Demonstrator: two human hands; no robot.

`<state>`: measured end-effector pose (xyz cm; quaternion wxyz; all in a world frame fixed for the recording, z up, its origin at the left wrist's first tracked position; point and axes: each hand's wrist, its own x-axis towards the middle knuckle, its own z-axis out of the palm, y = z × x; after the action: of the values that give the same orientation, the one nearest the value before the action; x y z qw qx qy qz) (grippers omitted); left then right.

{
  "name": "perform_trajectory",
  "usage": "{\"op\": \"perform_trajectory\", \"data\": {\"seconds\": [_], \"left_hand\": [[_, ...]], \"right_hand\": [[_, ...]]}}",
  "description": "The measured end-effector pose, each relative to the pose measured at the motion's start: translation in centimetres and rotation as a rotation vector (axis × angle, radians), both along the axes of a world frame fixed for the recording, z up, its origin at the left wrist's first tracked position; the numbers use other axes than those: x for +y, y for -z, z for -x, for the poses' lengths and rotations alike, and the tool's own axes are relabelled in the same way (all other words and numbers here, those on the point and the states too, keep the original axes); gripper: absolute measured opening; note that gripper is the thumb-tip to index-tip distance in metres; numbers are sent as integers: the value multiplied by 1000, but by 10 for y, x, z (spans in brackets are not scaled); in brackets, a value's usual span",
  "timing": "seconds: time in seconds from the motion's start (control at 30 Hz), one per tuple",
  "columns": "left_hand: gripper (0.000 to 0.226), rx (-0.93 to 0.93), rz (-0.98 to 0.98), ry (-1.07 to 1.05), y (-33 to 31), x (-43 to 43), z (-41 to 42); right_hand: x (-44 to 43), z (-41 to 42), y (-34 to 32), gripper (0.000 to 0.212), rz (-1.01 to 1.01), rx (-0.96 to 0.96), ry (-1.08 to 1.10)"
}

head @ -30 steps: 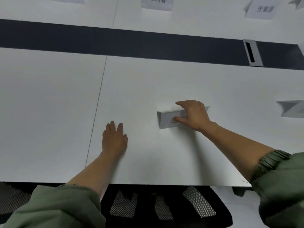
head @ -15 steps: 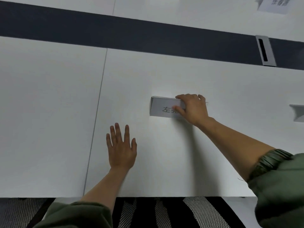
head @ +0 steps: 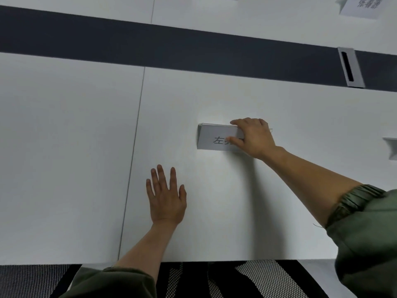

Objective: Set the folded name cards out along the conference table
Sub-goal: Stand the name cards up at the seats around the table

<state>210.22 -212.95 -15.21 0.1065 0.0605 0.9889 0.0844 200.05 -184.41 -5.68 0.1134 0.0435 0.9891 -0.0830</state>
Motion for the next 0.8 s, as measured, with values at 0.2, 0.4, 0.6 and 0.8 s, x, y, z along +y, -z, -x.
{"op": "perform_trajectory", "data": {"seconds": [0.2, 0.4, 0.6, 0.8], "left_hand": [[62, -133, 106, 54, -14, -2, 7], [33, -203, 222, 235, -79, 22, 29], [27, -143, 59, 468, -128, 97, -2], [32, -33, -45, 689, -179, 191, -92]], "right_hand": [[20, -38, -24, 66, 35, 33, 181], [54, -123, -46, 49, 122, -159, 405], [87, -227, -75, 43, 184, -169, 523], [120, -367, -112, 41, 206, -69, 682]]}}
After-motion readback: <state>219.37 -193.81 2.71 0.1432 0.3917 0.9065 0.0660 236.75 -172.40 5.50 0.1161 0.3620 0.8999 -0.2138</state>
